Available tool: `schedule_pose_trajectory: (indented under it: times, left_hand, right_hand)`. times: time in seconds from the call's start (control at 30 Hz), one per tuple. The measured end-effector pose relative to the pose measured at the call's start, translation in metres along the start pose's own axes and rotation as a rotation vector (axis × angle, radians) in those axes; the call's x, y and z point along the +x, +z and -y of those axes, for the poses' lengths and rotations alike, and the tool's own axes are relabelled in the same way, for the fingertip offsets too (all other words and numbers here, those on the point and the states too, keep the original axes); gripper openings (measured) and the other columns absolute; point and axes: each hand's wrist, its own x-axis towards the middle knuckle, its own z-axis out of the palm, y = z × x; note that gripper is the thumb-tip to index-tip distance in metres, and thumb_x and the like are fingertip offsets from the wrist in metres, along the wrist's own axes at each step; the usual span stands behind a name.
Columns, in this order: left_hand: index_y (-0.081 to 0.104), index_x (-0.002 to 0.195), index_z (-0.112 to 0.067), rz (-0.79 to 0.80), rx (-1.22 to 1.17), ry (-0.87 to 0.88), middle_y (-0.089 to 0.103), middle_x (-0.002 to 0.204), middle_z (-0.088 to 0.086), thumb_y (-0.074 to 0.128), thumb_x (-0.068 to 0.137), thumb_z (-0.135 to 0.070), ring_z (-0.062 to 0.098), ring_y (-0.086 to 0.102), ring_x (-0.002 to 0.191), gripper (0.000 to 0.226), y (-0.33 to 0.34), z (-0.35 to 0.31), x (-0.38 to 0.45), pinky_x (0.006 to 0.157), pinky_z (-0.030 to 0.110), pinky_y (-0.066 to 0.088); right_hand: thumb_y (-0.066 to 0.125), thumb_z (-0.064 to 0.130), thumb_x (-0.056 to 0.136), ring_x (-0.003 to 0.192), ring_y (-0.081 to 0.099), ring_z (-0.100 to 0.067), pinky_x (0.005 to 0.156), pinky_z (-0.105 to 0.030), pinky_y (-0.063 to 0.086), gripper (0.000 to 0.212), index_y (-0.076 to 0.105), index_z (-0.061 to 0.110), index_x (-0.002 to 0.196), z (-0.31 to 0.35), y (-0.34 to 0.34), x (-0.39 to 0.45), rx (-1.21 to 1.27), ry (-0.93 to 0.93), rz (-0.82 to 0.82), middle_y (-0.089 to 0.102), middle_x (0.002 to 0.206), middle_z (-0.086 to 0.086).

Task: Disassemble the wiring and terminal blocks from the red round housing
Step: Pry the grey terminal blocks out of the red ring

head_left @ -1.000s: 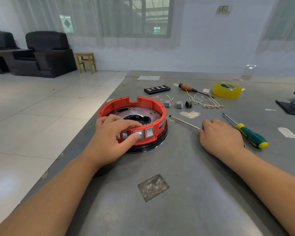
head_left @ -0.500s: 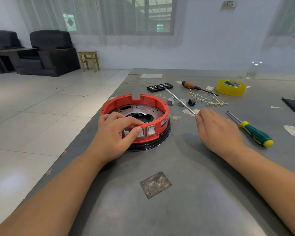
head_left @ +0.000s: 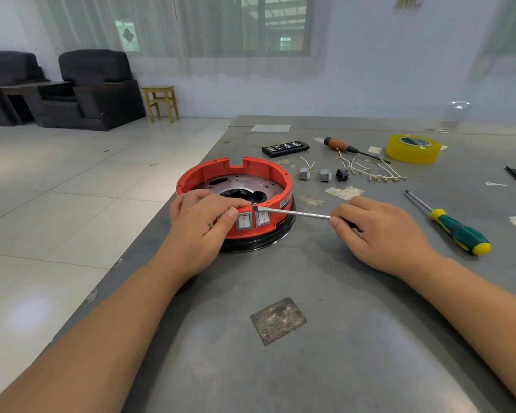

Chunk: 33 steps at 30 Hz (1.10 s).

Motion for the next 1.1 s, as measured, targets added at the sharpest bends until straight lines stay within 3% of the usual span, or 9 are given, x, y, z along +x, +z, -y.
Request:
schedule_pose_trajectory:
  times: [0.13,0.47,0.63,0.73,0.87,1.1]
  left_hand:
    - [0.058,0.131,-0.053,0.007,0.037,0.018,0.055,0.122,-0.032,0.045,0.101,-0.047,0.000,0.034,0.128,0.034,-0.001,0.000,-0.001,0.115,0.037,0.017]
    - [0.056,0.127,-0.058,-0.086,0.032,0.017,0.063,0.115,-0.029,0.049,0.101,-0.048,0.003,0.042,0.118,0.029,0.006,0.001,0.001,0.113,0.036,0.019]
    - [0.067,0.131,-0.046,-0.122,0.095,-0.020,0.066,0.116,-0.025,0.047,0.101,-0.049,0.006,0.044,0.120,0.037,0.009,-0.003,0.003,0.109,0.031,0.015]
    - [0.067,0.132,-0.046,-0.121,0.108,-0.046,0.065,0.116,-0.025,0.046,0.100,-0.050,0.004,0.041,0.119,0.039,0.009,-0.006,0.005,0.107,0.029,0.013]
    - [0.067,0.131,-0.046,-0.129,0.108,-0.048,0.062,0.113,-0.027,0.046,0.100,-0.049,0.001,0.037,0.117,0.038,0.009,-0.008,0.006,0.105,0.027,0.011]
    - [0.067,0.133,-0.044,-0.106,0.115,-0.060,0.069,0.123,-0.018,0.044,0.100,-0.049,0.008,0.043,0.122,0.041,0.008,-0.011,0.005,0.108,0.030,0.012]
  right_hand:
    - [0.039,0.044,0.104,0.079,0.060,-0.022,0.060,-0.034,0.048,0.037,0.072,0.029,0.099,0.003,-0.004,-0.003,-0.023,0.012,-0.029,0.062,0.087,0.004]
    - [0.045,0.046,0.101,0.074,0.060,-0.025,0.061,-0.036,0.046,0.038,0.077,0.027,0.096,0.003,-0.004,-0.008,-0.130,0.007,-0.125,0.062,0.083,0.002]
    - [0.048,0.047,0.101,0.071,0.056,-0.025,0.061,-0.035,0.042,0.035,0.077,0.029,0.094,0.005,-0.001,-0.008,-0.196,-0.004,-0.154,0.059,0.087,0.002]
    - [0.047,0.043,0.104,0.071,0.054,-0.026,0.061,-0.033,0.037,0.034,0.075,0.026,0.094,0.008,0.000,-0.007,-0.240,-0.029,-0.113,0.056,0.088,0.000]
    - [0.045,0.046,0.102,0.075,0.054,-0.027,0.064,-0.036,0.040,0.033,0.072,0.027,0.101,0.011,-0.004,-0.005,-0.274,-0.005,-0.003,0.056,0.093,-0.002]
    - [0.025,0.056,0.101,0.064,0.054,-0.020,0.048,-0.025,0.032,0.041,0.060,0.036,0.108,0.018,-0.007,-0.005,-0.274,0.059,0.109,0.048,0.106,0.005]
